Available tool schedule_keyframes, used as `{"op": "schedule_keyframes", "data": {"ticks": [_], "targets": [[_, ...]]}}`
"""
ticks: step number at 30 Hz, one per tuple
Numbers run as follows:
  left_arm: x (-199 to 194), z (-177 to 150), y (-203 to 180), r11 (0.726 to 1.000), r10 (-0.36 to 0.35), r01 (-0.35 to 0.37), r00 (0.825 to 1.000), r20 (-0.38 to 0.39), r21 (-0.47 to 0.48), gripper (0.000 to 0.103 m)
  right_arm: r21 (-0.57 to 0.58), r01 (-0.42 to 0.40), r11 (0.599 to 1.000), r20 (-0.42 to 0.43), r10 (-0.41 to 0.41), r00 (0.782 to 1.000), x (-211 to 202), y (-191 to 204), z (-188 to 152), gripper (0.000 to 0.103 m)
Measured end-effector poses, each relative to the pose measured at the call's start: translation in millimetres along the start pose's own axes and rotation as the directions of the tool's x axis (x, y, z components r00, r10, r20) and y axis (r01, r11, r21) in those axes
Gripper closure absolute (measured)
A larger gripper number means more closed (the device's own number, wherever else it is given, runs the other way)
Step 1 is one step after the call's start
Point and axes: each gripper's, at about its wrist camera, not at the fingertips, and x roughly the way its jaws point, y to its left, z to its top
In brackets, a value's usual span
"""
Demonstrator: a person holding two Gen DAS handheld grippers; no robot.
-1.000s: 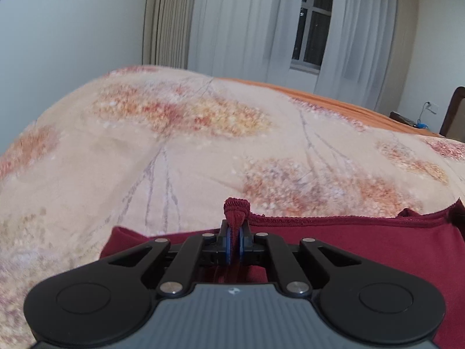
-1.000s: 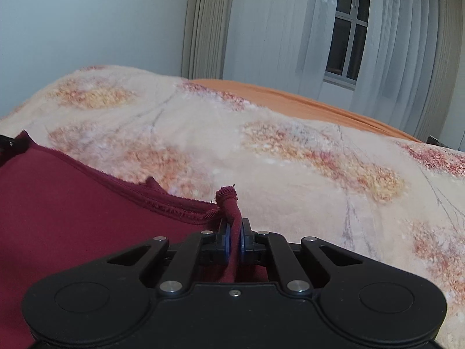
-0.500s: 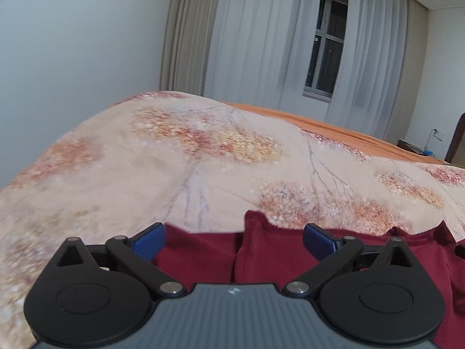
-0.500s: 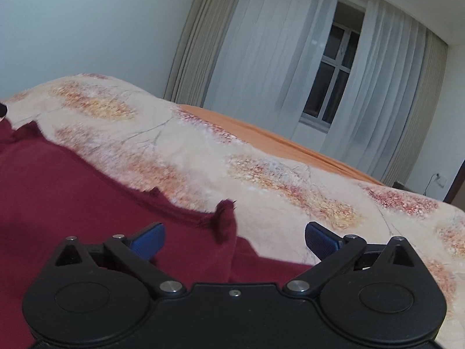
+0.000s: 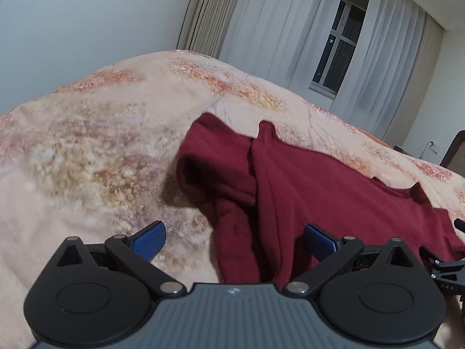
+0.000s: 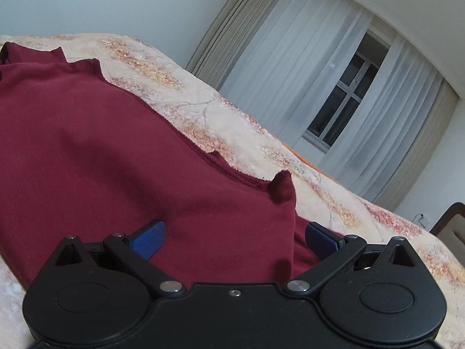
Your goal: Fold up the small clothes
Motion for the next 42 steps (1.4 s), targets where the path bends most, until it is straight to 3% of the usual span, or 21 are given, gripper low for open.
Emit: {"op": "schedule_keyframes", "data": {"ticks": [6, 16, 20, 30, 35, 42], "targets": [[8, -14, -11, 0.995, 0.054, -0.055, 0.998, 0.013, 0.079, 0.0, 0.101, -0.025, 0.995, 0.011, 0.024, 1.0, 9, -6, -16, 0.001], [4, -19, -7, 0.997, 0.035, -0.038, 0.998, 0.047, 0.065, 0.0, 0.049, 0.041, 0.998, 0.062, -0.044, 0.997, -3, 4, -17, 0.001], [4, -19, -6, 0.997, 0.033, -0.036, 0.998, 0.05, 0.064, 0.0, -0.012, 0.124, 0.992, 0.115, -0.122, 0.986, -21, 17, 0, 0.001], [4, -19, -6, 0.997, 0.032, -0.035, 0.998, 0.052, 0.063, 0.0, 0.012, -0.028, 1.0, 0.141, 0.026, 0.99, -39, 59, 47, 0.001], [4, -19, -6, 0.997, 0.032, -0.036, 0.998, 0.052, 0.064, 0.0, -0.07, -0.061, 0.996, 0.101, 0.068, 0.992, -29, 83, 38, 0.001], [3, -20, -6, 0.997, 0.031, -0.034, 0.998, 0.054, 0.062, 0.0, -0.017, -0.079, 0.997, 0.113, 0.081, 0.99, -22, 86, 23, 0.001]]}}
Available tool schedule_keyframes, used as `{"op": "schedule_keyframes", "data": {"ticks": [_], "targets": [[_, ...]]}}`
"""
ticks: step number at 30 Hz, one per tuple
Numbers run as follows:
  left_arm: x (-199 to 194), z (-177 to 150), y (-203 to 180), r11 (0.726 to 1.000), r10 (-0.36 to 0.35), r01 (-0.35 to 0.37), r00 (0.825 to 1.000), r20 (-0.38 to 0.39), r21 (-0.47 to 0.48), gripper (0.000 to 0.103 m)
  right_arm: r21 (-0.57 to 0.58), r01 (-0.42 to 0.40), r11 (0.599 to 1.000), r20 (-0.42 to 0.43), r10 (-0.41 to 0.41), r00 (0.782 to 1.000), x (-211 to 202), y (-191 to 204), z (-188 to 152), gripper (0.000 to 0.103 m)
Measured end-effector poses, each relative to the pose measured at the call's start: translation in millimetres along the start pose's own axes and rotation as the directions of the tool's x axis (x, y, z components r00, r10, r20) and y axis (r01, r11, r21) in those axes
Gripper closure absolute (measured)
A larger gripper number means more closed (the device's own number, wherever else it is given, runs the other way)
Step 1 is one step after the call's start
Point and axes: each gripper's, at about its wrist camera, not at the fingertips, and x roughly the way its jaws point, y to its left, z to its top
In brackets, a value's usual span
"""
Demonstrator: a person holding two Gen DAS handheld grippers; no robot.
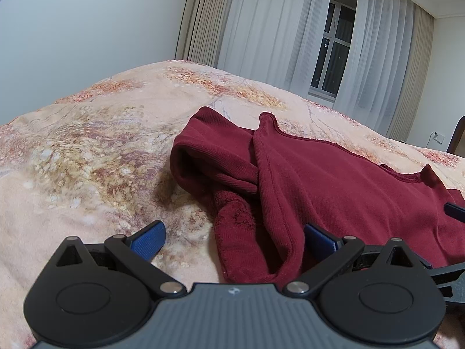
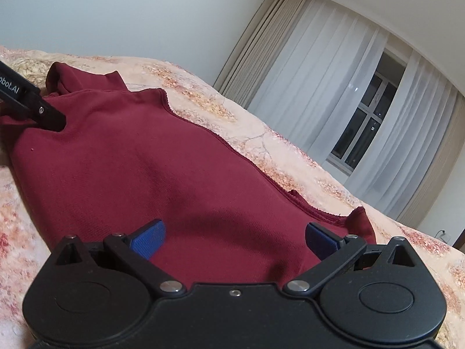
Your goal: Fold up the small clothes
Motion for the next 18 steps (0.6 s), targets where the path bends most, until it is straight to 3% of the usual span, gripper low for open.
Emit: {"op": "schedule_keyframes", "data": {"ticks": [3, 5, 8, 10, 12, 18], "targets": [[-4, 0, 5, 0.999, -0.032, 0.033, 0.999, 0.023, -0.028, 0.0, -0.03, 0.029, 0.999, 0.024, -0.029, 0.999, -2, 7, -2, 0.001], [-6, 1, 13, 0.993, -0.09, 0.092, 0.995, 0.037, -0.069, 0.0, -0.055, 0.052, 0.997, 0.043, -0.05, 0.998, -5, 11, -4, 0.001], [-1, 9, 30, 0.952, -0.252, 0.259, 0.966, 0.065, -0.163, 0.0, -0.069, 0.065, 0.996, 0.056, -0.061, 0.997, -8, 13, -6, 0.001], [9, 18, 38, 0.919, -0.319, 0.323, 0.946, 0.053, -0.228, 0.0, -0.062, 0.06, 0.996, 0.056, -0.056, 0.997, -8, 10, -7, 0.001], [21, 26, 39, 0.908, -0.331, 0.325, 0.943, 0.022, -0.265, 0.0, -0.058, 0.058, 0.997, 0.057, -0.054, 0.997, -8, 9, -7, 0.001], [36, 33, 31, 0.922, -0.293, 0.286, 0.956, 0.009, -0.261, 0.004, -0.061, 0.061, 0.996, 0.063, -0.057, 0.996, -8, 11, -7, 0.001]]}}
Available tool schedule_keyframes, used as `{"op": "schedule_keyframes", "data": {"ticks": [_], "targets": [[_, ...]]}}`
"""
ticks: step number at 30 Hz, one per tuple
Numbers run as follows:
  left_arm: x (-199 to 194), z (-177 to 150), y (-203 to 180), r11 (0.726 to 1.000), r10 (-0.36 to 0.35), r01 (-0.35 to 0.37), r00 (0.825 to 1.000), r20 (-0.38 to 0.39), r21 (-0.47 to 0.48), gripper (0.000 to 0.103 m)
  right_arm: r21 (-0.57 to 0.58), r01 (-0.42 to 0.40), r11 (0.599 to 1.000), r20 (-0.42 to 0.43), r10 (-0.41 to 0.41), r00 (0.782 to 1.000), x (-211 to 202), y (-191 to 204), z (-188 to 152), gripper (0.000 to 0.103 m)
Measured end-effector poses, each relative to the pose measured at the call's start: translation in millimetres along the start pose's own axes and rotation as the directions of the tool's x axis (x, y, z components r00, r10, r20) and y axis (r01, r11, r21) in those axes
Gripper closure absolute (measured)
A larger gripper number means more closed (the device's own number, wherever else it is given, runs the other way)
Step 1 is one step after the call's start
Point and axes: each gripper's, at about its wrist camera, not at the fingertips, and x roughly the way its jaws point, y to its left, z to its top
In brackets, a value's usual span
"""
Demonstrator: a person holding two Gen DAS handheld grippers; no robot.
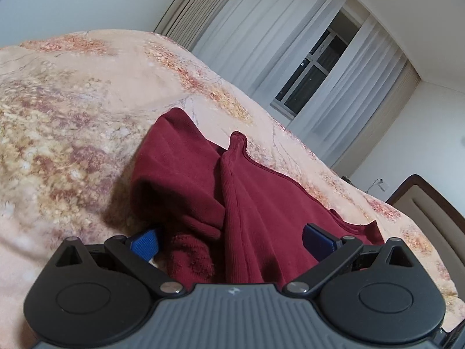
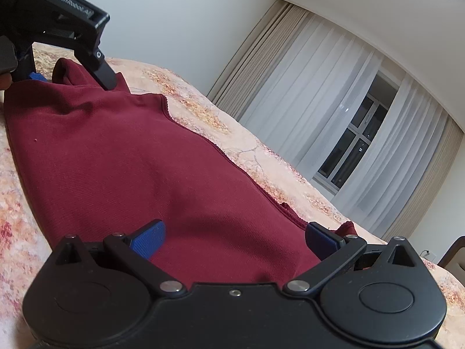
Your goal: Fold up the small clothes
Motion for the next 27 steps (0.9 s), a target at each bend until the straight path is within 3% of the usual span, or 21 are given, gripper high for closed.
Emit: {"op": "schedule_keyframes", "data": {"ticks": [2, 5, 6, 8, 9, 16, 20, 24, 27], "targets": [[0, -1, -1, 1.0, 0.027, -0.027, 1.0, 0.01, -0.007, 0.014, 0.0, 0.002, 1.0, 0.003, -0.002, 1.0, 0, 0, 0, 0.001], [3, 2, 0, 0.997, 0.049, -0.05, 0.999, -0.004, -0.053, 0.053, -0.003, 0.016, 1.0, 0.019, -0.016, 1.0, -4, 2, -1, 0.001], [4, 4, 2, 0.996, 0.047, -0.048, 0.999, -0.016, -0.075, 0.06, -0.005, 0.024, 1.0, 0.026, -0.024, 0.999, -5, 3, -2, 0.001], [6, 7, 5, 0.993, 0.035, -0.037, 0.999, -0.021, -0.11, 0.063, -0.004, 0.039, 0.999, 0.041, -0.039, 0.998, -9, 3, -2, 0.001], [7, 8, 4, 0.993, 0.031, -0.032, 0.999, -0.015, -0.114, 0.072, 0.003, 0.045, 0.999, 0.046, -0.045, 0.998, -10, 2, -2, 0.001], [10, 27, -45, 0.994, 0.087, -0.085, 0.996, -0.034, 0.062, 0.08, 0.058, 0.063, 0.996, 0.021, -0.064, 0.998, -21, -51, 7, 0.001], [14, 45, -95, 0.983, 0.052, -0.046, 0.998, -0.026, 0.179, 0.081, 0.073, 0.11, 0.991, -0.007, -0.109, 0.994, -38, -97, -4, 0.001], [27, 52, -166, 0.952, 0.0, 0.016, 0.999, -0.053, 0.306, 0.081, 0.082, 0.151, 0.985, -0.062, -0.146, 0.987, -62, -137, -32, 0.001], [44, 46, -230, 0.908, -0.028, 0.06, 0.996, -0.082, 0.414, 0.081, 0.106, 0.19, 0.976, -0.109, -0.178, 0.978, -82, -161, -56, 0.001]]}}
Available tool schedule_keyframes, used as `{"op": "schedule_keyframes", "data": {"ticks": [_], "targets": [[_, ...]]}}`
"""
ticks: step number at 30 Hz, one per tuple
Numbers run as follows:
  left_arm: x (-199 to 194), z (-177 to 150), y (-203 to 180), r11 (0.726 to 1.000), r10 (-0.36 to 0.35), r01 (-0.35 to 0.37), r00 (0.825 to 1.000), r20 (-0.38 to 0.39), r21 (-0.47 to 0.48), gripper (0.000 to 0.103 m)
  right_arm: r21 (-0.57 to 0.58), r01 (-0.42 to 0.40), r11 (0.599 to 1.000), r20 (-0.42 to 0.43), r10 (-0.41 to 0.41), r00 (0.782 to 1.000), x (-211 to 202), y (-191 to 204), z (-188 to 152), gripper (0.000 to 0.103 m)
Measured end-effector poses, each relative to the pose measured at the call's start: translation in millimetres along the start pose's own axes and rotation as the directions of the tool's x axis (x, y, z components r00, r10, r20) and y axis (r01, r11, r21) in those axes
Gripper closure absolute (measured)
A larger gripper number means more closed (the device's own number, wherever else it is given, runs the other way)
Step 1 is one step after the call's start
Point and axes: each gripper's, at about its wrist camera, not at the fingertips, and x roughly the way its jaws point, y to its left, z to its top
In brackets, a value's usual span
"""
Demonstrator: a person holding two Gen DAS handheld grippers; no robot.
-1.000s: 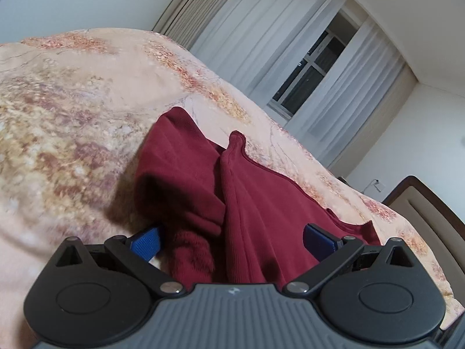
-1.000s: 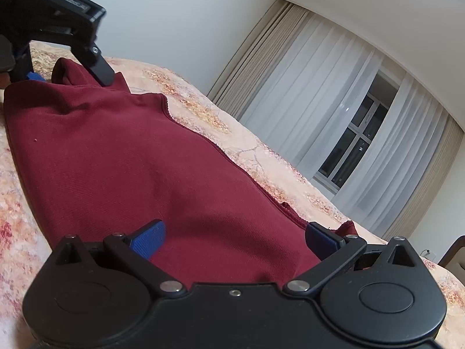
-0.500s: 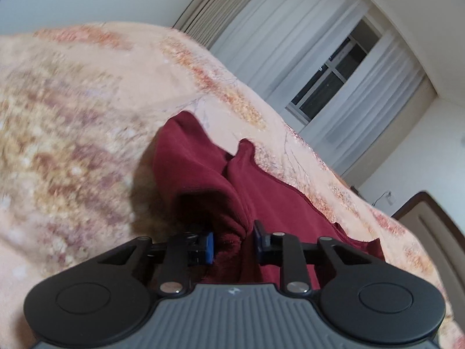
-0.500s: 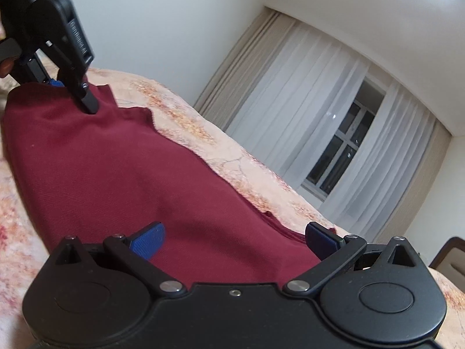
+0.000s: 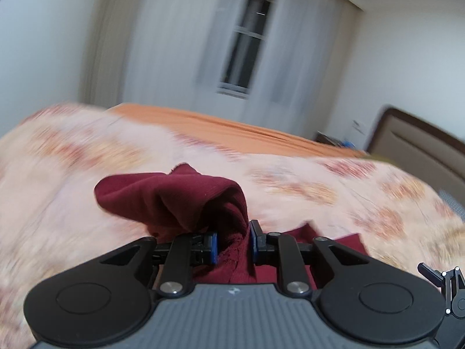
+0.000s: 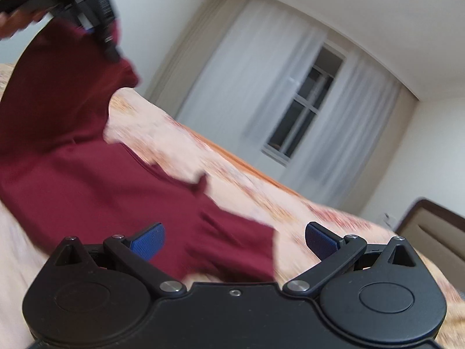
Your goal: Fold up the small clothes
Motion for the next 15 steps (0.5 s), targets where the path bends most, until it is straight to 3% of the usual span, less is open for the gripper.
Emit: {"op": "schedule_keyframes", "data": {"ticks": [4, 9, 12, 15], "targets": [[38, 10, -91, 0.983, -0.025, 0.041, 0.995, -0.092, 0.179, 0.081, 0.077, 0.04, 0.996, -0.057, -0.036, 0.998, -15, -28, -31, 0.001], [85, -37, -187, 0.922, -0.022, 0.097, 0.98, -0.198, 0.375, 0.082, 0.154, 0.069, 0.986, -0.105, -0.053, 0.993, -23, -46, -60, 0.001], [98, -71, -218, 0.883, -0.016, 0.118, 0.975, -0.221, 0.454, 0.082, 0.2, 0.071, 0.977, -0.098, -0.053, 0.994, -26, -52, -68, 0.001], [101, -89, -223, 0.872, -0.012, 0.136, 0.966, -0.258, 0.471, 0.08, 0.229, 0.077, 0.97, -0.099, -0.055, 0.994, -24, -55, -72, 0.001]]}}
